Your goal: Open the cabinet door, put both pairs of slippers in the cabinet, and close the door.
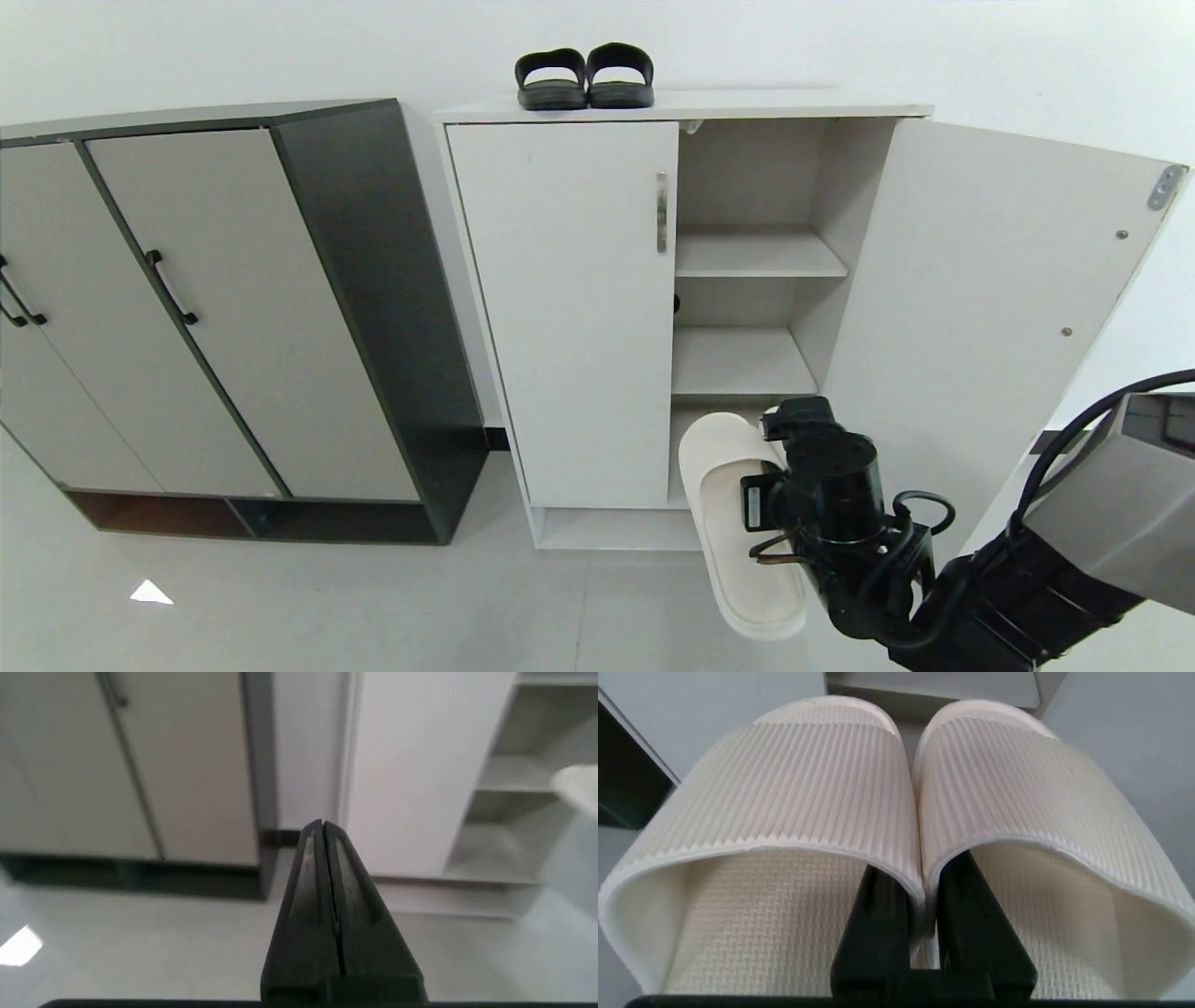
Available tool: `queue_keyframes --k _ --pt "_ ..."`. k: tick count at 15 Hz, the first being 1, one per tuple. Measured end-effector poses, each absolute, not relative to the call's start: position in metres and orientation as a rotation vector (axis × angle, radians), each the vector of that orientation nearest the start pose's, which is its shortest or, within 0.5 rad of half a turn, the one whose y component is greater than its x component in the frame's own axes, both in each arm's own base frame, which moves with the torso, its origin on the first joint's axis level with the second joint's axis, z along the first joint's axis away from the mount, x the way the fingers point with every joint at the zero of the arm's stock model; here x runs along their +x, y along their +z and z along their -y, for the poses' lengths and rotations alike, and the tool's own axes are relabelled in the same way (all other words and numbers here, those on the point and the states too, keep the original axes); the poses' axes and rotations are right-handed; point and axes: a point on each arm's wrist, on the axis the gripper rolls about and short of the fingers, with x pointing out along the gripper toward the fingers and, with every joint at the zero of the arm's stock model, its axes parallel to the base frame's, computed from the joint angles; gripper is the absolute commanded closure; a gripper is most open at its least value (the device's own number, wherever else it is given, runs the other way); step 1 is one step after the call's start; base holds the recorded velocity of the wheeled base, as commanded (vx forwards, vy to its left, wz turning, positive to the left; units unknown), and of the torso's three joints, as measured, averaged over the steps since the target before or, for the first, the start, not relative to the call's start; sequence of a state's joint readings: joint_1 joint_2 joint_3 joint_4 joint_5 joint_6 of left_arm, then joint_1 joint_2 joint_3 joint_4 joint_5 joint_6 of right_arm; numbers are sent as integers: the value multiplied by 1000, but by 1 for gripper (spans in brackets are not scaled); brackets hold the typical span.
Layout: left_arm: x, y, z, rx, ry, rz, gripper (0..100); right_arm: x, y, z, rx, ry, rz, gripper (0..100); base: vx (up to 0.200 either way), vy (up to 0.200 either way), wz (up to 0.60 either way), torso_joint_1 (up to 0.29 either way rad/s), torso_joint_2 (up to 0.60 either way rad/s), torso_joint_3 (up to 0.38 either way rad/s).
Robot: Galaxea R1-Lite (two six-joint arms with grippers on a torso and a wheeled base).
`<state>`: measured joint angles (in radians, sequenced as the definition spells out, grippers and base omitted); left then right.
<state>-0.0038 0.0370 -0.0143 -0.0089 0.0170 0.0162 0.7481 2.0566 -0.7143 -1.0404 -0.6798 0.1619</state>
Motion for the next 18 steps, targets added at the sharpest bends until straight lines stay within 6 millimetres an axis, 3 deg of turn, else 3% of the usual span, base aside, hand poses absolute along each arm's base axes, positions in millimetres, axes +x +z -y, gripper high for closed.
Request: queue_keyframes --k 3,8,16,18 --pt "-22 77 1 52 -38 -4 100 270 85 -232 -24 67 -220 100 0 0 0 0 0 0" --pt "-23 76 1 32 -35 3 100 301 95 -256 20 -37 -163 100 0 0 0 0 0 0" --pt "-23 76 1 31 -35 2 100 312 80 -267 17 -60 -185 100 0 -200 0 4 1 4" --pt "-23 76 1 29 -34 3 100 312 76 -267 11 -63 -192 100 0 0 0 0 0 0"
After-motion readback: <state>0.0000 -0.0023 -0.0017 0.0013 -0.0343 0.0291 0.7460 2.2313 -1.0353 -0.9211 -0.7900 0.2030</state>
